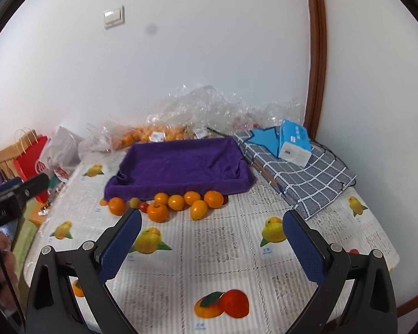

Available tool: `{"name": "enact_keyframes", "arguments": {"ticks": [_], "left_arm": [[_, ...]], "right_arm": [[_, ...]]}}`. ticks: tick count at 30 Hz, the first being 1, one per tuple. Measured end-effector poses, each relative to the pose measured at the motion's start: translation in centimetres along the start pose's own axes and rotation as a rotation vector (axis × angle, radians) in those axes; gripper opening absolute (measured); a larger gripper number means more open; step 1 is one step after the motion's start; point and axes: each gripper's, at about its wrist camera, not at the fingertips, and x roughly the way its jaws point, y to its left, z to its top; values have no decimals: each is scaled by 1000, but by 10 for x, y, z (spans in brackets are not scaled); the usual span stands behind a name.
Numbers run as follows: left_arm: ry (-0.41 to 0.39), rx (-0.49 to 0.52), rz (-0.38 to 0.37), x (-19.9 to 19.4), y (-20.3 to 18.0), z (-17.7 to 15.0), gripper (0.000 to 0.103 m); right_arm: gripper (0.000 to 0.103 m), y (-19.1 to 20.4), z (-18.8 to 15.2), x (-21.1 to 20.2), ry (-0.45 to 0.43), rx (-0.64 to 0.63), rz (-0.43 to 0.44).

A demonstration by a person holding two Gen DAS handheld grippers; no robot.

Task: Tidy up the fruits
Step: 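Grasp an orange from the fruit row with the right tool while the left tool grasps another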

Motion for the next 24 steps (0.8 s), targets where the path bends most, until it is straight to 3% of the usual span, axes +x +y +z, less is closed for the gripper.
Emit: {"name": "enact_keyframes", "arguments": {"ticks": [4, 12, 18, 24], "left_arm": [[34, 14, 31, 39, 13, -3, 102], [167, -35, 26, 119, 46, -26, 100], [192, -47, -4, 150, 56, -37, 100], [216, -42, -33, 171, 55, -39, 95]], "right_arm": [[95, -6, -6, 44, 56, 6, -6], [70, -9, -26, 139, 210, 28, 33], [56, 1, -28, 186, 249, 57, 89], [49, 10, -25, 218, 275, 62, 118]]}}
